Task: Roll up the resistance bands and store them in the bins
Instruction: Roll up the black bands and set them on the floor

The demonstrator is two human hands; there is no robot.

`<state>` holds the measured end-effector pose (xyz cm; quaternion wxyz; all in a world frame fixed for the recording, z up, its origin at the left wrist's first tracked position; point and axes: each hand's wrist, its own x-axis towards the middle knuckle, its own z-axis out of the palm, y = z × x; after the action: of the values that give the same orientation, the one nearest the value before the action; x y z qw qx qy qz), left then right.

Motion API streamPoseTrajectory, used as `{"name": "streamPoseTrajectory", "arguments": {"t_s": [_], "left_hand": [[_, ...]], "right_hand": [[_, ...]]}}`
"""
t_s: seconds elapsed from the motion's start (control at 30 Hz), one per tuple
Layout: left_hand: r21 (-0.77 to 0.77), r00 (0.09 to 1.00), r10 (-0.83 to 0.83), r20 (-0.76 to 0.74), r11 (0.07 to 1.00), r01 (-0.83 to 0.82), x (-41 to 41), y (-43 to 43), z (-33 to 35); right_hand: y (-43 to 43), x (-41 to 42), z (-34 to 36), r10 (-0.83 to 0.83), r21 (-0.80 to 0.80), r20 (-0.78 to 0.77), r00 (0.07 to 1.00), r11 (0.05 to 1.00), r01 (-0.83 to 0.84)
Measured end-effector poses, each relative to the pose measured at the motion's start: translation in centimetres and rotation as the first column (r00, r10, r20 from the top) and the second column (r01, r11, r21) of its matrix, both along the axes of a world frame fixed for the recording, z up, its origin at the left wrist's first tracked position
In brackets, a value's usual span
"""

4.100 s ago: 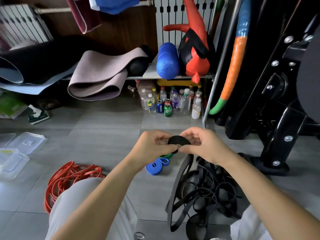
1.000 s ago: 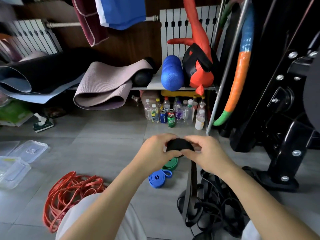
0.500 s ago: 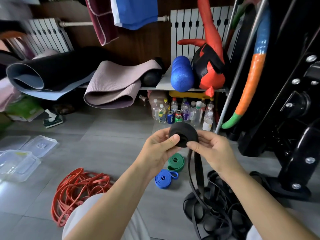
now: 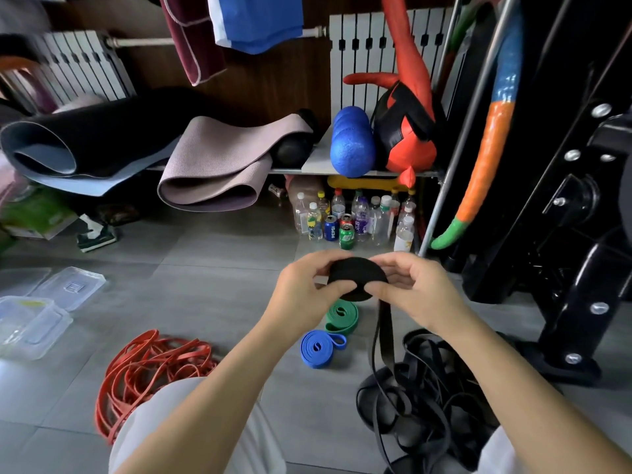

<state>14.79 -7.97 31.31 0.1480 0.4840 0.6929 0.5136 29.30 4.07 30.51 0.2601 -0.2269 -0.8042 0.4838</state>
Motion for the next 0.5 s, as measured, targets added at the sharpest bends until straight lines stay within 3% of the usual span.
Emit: {"name": "streamPoseTrajectory", "arguments": {"t_s": [0.07,0.17,0.27,0.33,0.4,0.47,0.5], "left_hand": [[0.096,0.984,0.001,0.176,0.995,-0.018,0.1,0.2,0.4],[0.217,0.879,-0.096,0.467,0.976,-0.009,0.4,0.2,0.5],[0.213,0.776,-0.123,0.618,0.977,-0.014,1.0,0.2,0.3],[0.165,0.757,-0.108,0.645,0.986,0.001,1.2,0.4,0.2],[0.07,0.88,-0.06,0.471,0.997,0.031,1.0,0.5,0.0],[-0.023,0.991,-0.048,0.125,0.998,0.052,0.5,0.3,0.0],[-0.055,0.995,-0.086,-0.053,0.995,0.083,0.4,0.1,0.0]], "right_hand": [[0.1,0.1,0.0,0.013,-0.044,-0.037,0.999,0.999,-0.015],[-0.2,-0.2,-0.6,0.003,-0.146,-0.148,0.989,0.989,-0.025],[-0.4,-0.3,-0.8,-0.035,-0.228,-0.219,0.975,0.974,-0.016],[-0.3,-0.1,-0.7,-0.018,-0.189,-0.198,0.98,0.982,-0.02],[-0.2,0.1,-0.5,0.004,-0.103,-0.127,0.992,0.995,-0.017],[0.0,0.1,-0.5,0.01,-0.048,-0.033,0.999,0.999,-0.011],[0.1,0.1,-0.6,0.018,-0.034,0.014,1.0,0.999,-0.017]]}}
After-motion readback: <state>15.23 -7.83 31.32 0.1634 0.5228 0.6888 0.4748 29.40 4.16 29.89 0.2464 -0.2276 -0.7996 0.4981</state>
